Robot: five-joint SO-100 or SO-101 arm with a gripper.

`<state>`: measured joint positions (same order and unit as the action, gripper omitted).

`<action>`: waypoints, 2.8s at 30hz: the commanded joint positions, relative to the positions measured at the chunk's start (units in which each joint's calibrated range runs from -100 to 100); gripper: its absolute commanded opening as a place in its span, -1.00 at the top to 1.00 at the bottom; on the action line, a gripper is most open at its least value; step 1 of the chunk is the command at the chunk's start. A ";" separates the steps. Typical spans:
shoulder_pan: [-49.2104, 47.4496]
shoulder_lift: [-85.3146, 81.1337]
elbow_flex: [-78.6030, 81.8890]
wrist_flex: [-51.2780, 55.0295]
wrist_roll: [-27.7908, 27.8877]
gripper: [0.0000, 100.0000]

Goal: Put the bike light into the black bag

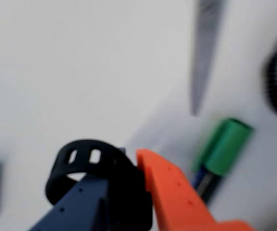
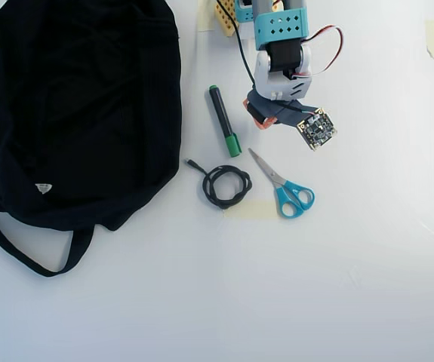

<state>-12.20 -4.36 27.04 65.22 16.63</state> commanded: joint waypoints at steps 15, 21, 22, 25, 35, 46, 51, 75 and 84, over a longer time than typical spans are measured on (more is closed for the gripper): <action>10.85 -13.32 -17.43 13.85 -2.68 0.96; 11.37 -16.31 -16.26 13.85 -16.37 0.96; 11.75 -16.31 -16.35 13.59 -18.26 0.96; 11.82 -16.39 -17.07 13.25 -22.77 0.96; 10.70 -23.61 -14.20 9.37 -27.38 0.96; 29.03 -30.91 -7.82 9.37 -26.59 0.96; 44.21 -29.58 -4.76 9.28 -26.33 0.96; 59.69 -5.85 -24.89 -3.46 -19.93 0.28; 27.16 -32.57 -23.18 8.34 -24.23 0.93</action>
<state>19.76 -31.92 4.95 70.89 -7.45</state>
